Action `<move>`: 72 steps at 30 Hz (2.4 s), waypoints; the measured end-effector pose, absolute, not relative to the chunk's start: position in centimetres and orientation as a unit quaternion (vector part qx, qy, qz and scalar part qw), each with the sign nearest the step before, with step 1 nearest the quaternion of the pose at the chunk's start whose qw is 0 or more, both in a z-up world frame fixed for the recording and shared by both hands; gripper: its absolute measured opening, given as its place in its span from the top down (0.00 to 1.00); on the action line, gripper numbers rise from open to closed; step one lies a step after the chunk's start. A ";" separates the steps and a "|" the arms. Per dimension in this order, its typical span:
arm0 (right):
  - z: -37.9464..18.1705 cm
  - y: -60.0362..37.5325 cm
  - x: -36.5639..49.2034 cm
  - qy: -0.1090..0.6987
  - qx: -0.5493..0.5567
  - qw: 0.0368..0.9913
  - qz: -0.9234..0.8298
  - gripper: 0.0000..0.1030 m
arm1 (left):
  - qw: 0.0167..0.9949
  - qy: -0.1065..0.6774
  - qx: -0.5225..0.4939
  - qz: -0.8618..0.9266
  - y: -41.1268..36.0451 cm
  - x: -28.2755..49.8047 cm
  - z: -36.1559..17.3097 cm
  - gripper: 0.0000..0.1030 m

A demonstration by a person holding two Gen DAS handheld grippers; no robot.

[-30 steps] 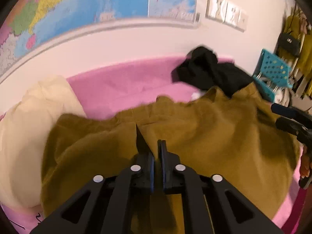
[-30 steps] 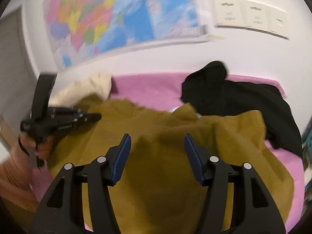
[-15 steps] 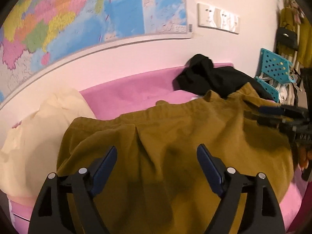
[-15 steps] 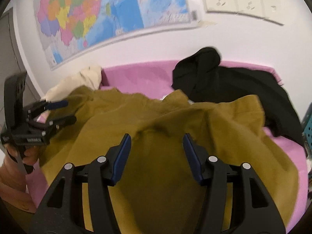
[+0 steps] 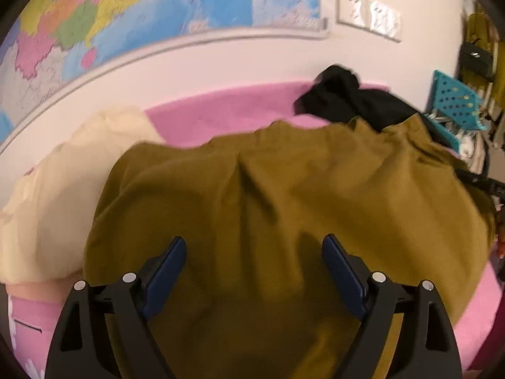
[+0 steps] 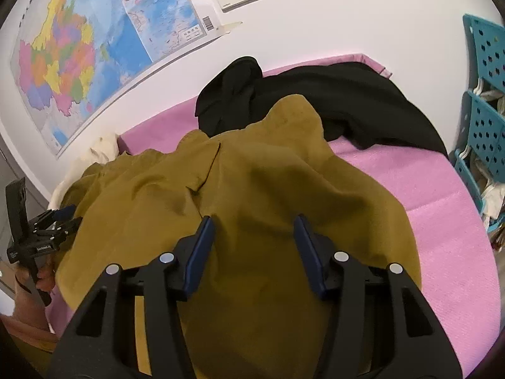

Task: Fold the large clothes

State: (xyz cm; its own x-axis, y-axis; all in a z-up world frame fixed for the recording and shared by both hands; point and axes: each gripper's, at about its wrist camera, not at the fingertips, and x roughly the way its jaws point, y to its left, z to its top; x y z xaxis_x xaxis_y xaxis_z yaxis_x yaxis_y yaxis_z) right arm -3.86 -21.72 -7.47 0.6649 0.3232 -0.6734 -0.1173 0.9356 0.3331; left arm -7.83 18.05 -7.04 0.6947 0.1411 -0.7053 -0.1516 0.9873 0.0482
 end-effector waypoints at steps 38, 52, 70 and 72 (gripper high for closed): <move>-0.6 -9.1 -14.2 0.303 -0.044 0.917 0.255 0.29 | 0.925 0.361 -0.067 0.096 20.7 -17.2 -7.0 0.12; -7.7 5.7 -15.2 0.279 -0.360 0.838 0.301 0.22 | 0.911 0.368 -0.174 0.064 23.9 -22.5 -8.3 0.09; -3.9 3.0 -11.7 0.304 -0.194 0.882 0.303 0.68 | 0.872 0.348 -0.324 -0.111 21.2 -19.1 -9.6 0.08; -4.2 3.0 -11.8 0.308 -0.191 0.880 0.306 0.68 | 0.861 0.340 -0.359 -0.118 22.1 -18.5 -9.8 0.07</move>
State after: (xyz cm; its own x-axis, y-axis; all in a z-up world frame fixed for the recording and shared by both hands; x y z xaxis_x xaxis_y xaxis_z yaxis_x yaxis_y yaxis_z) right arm -11.75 3.05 -4.24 0.6236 0.4209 -0.6588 -0.6562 0.7399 -0.1484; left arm -18.50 22.11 -9.84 0.7408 -0.4471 -0.5013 -0.0421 0.7139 -0.6989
